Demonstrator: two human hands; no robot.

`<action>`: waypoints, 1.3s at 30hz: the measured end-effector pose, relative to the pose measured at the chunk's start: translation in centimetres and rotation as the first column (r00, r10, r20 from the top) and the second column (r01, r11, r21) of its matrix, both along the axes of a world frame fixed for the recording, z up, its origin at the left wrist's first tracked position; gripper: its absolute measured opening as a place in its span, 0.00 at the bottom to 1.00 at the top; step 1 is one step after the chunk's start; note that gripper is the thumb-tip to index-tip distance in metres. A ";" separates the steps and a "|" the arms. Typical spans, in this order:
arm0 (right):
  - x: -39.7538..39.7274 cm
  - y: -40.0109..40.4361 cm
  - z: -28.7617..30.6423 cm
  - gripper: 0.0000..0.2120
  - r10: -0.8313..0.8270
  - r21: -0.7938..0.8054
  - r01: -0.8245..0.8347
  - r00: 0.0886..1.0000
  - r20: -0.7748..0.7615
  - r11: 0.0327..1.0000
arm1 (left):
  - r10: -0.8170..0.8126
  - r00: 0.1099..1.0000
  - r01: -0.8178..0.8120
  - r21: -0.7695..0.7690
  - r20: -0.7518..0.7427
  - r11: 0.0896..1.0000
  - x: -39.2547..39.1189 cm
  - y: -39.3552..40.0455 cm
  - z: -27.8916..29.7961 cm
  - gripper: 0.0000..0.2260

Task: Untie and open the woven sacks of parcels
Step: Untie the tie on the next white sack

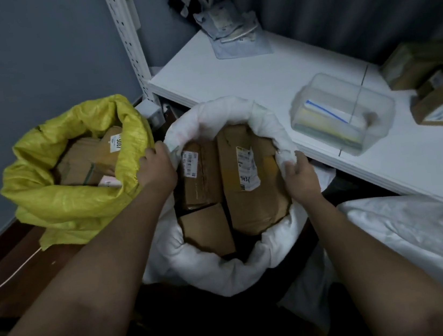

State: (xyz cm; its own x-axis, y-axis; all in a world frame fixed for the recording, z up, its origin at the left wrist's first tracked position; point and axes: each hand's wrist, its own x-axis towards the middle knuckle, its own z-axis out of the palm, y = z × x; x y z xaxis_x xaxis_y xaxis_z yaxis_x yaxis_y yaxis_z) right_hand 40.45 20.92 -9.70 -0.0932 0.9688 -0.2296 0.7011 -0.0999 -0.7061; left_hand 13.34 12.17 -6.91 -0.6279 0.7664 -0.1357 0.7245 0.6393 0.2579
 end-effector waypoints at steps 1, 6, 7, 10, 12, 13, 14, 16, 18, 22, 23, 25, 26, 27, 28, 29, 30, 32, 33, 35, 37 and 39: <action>0.3 -0.6 0.7 0.25 0.003 -0.004 -0.003 1.000 0.011 1.000 | -0.010 1.000 0.010 0.008 0.005 1.000 0.3 -0.6 0.5 0.23; 2.3 -5.6 4.7 0.26 0.003 0.056 -0.004 1.000 0.007 0.998 | -0.120 0.992 0.124 0.147 -0.032 0.981 3.6 -3.5 3.5 0.21; 3.0 -6.9 5.6 0.26 0.012 0.061 -0.012 1.000 -0.006 0.998 | -0.137 0.990 0.138 0.198 -0.022 0.970 4.7 -4.1 4.1 0.20; 5.3 -10.5 7.9 0.24 0.041 0.076 -0.042 0.999 0.010 0.996 | -0.215 0.972 0.175 0.310 0.098 0.934 8.3 -6.1 6.0 0.18; 6.6 -12.5 9.4 0.23 0.087 0.053 -0.090 0.995 0.058 0.995 | -0.308 0.930 0.235 0.321 0.199 0.917 10.5 -7.5 6.7 0.16; 7.2 -13.3 10.2 0.23 0.107 0.041 -0.110 0.991 0.075 0.993 | -0.352 0.905 0.270 0.316 0.239 0.909 11.7 -8.2 7.2 0.17; 7.7 -13.8 11.0 0.23 0.123 0.044 -0.127 0.989 0.084 0.991 | -0.380 0.884 0.300 0.295 0.270 0.907 12.9 -8.7 7.9 0.17; 8.8 -14.5 12.3 0.21 0.146 0.077 -0.156 0.982 0.123 0.985 | -0.418 0.852 0.364 0.215 0.316 0.906 15.7 -9.4 9.1 0.17; 10.1 -14.7 13.1 0.19 0.144 0.082 -0.161 0.973 0.182 0.984 | -0.454 0.823 0.425 0.159 0.342 0.891 18.4 -9.8 9.8 0.14; 13.7 -14.1 13.4 0.14 0.077 0.018 -0.083 0.972 0.223 0.996 | -0.496 0.766 0.464 0.182 0.409 0.867 22.9 -9.7 10.0 0.13; 14.8 -14.1 13.5 0.13 0.071 0.012 -0.076 0.969 0.238 0.997 | -0.512 0.751 0.472 0.202 0.417 0.858 24.0 -9.4 9.8 0.13; 17.3 -13.8 13.4 0.12 0.047 0.025 -0.056 0.958 0.284 0.998 | -0.556 0.720 0.498 0.247 0.415 0.831 26.7 -8.9 9.4 0.12; 18.7 -13.7 13.4 0.13 0.023 0.042 -0.038 0.950 0.310 0.998 | -0.571 0.707 0.508 0.262 0.417 0.821 28.1 -8.6 9.2 0.12; 20.3 -13.7 13.4 0.14 -0.002 0.053 -0.017 0.942 0.336 0.998 | -0.583 0.693 0.518 0.270 0.425 0.812 29.7 -8.4 9.1 0.12; 22.1 -13.8 13.4 0.14 -0.024 0.083 -0.007 0.934 0.358 0.997 | -0.592 0.678 0.529 0.271 0.436 0.805 31.4 -8.2 8.9 0.12; 23.8 -14.0 13.4 0.15 -0.048 0.124 0.002 0.928 0.369 0.992 | -0.603 0.664 0.538 0.278 0.443 0.796 33.0 -8.1 8.7 0.12; 25.7 -14.3 13.4 0.16 -0.078 0.175 0.010 0.919 0.385 0.984 | -0.611 0.650 0.542 0.287 0.452 0.790 34.8 -8.0 8.5 0.13; 29.6 -15.3 13.7 0.19 -0.166 0.312 0.031 0.895 0.415 0.950 | -0.630 0.621 0.551 0.311 0.466 0.774 38.5 -8.0 7.9 0.13; 31.6 -15.8 13.9 0.22 -0.227 0.402 0.045 0.879 0.418 0.914 | -0.645 0.608 0.565 0.319 0.463 0.761 40.5 -8.2 7.6 0.13; 35.4 -16.8 14.4 0.27 -0.375 0.576 0.108 0.851 0.368 0.810 | -0.676 0.589 0.594 0.330 0.443 0.734 44.3 -8.5 7.4 0.13; 38.7 -17.5 14.9 0.27 -0.487 0.677 0.199 0.832 0.265 0.709 | -0.695 0.579 0.600 0.354 0.427 0.718 47.9 -8.8 7.6 0.14; 41.5 -17.8 14.7 0.27 -0.525 0.686 0.264 0.827 0.201 0.678 | -0.720 0.577 0.619 0.368 0.386 0.694 50.8 -8.9 7.9 0.15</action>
